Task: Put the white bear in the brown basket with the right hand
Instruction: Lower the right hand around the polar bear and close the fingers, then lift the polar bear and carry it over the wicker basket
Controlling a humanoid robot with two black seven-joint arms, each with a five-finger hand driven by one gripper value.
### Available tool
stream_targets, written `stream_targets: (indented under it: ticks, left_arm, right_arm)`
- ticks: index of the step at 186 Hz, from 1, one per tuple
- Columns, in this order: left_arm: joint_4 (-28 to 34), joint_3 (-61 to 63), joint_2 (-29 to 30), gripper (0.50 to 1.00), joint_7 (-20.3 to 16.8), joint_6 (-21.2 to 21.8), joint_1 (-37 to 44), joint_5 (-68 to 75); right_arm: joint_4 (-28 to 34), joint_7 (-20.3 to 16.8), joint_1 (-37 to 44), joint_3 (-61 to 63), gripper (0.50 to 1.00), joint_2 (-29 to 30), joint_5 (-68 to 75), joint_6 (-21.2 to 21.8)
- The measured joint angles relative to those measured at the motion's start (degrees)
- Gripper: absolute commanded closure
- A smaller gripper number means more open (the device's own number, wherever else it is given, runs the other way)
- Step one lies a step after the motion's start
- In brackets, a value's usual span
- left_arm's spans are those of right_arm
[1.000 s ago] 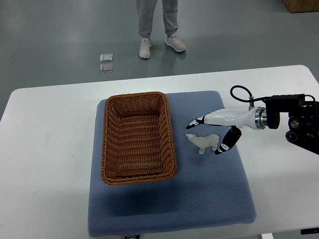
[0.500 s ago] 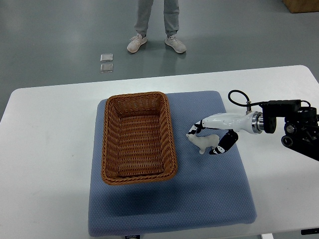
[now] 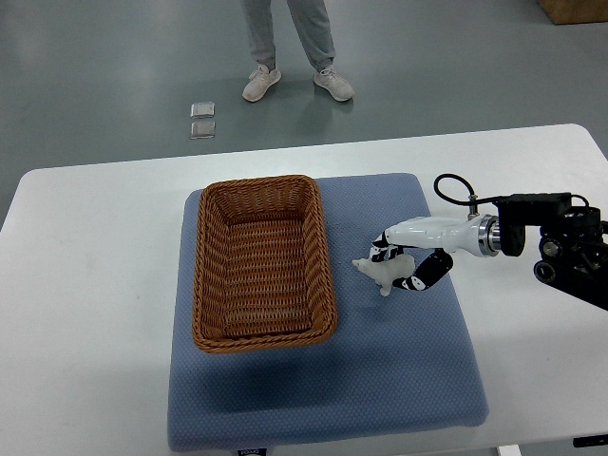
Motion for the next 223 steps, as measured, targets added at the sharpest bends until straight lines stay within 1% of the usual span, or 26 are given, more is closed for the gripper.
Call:
stream_targets:
  ticks: [64, 104, 131, 150, 190, 223]
  left_arm:
    - [0.0, 0.0, 0.0, 0.500, 0.0, 0.0, 0.0, 0.0]
    - [0.0, 0.0, 0.0, 0.500, 0.0, 0.0, 0.0, 0.0]
    - [0.0, 0.0, 0.0, 0.500, 0.0, 0.0, 0.0, 0.0]
    - [0.0, 0.1, 0.0, 0.500, 0.0, 0.0, 0.0, 0.0]
    - [0.0, 0.2, 0.0, 0.500, 0.0, 0.0, 0.0, 0.0]
    - [0.0, 0.2, 0.0, 0.500, 0.0, 0.0, 0.0, 0.0]
  right_arm:
    - [0.0, 0.1, 1.4, 1.0, 0.981, -1.6, 0.3, 0.2]
    - [0.0, 0.1, 6.4, 1.1, 0.979, -2.4, 0.6, 0.9]
    - [-0.3, 0.1, 11.2, 0.9, 0.979, -1.5, 0.8, 1.5]
    - [-1.0, 0.1, 14.1, 0.5, 0.975, 0.5, 0.7, 2.2]
    - [-2.4, 0.0, 18.8, 0.1, 0.971, 6.9, 0.5, 3.2]
    - [-5.1, 0.0, 21.1, -0.4, 0.969, 14.4, 0.3, 3.8]
